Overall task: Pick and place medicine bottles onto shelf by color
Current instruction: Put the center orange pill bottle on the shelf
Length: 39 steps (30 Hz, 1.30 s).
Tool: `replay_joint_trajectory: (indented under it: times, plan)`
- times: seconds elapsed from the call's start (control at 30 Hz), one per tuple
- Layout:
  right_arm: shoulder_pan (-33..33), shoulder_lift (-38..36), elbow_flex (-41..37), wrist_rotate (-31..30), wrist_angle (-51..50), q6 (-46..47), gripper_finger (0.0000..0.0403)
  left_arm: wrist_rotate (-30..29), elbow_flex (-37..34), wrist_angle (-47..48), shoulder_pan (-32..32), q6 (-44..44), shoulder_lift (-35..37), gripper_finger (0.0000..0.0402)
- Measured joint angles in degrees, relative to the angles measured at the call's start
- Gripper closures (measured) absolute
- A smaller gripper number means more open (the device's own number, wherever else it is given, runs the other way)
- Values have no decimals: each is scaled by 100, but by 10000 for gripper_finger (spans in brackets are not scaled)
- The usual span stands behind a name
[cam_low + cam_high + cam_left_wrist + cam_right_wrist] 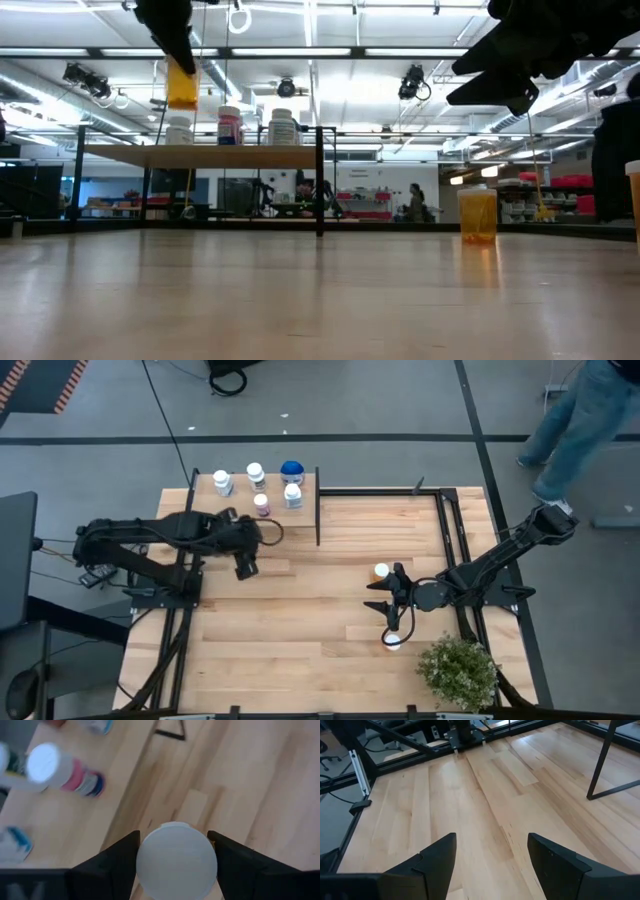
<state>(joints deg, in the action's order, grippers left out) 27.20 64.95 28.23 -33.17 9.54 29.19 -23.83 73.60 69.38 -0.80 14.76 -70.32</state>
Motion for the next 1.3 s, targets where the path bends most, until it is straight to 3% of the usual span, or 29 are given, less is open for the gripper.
replay_joint_trajectory:
  times: [0.3, 0.63, 0.97, 1.3]
  plan:
    - [0, 0, 0, 0, 11, 38, 150, 2, 2, 148, -840, 263, 195, 182]
    - [0, 0, 0, 1, 28, 37, 150, 26, 2, 154, -2201, -227, 185, 180]
    - [0, 0, 0, 0, 28, 20, 150, 809, 2, -278, -3513, -330, 170, 175]
    - [0, 0, 0, 2, 26, 17, 150, 865, 2, -222, -3958, -238, -254, 181]
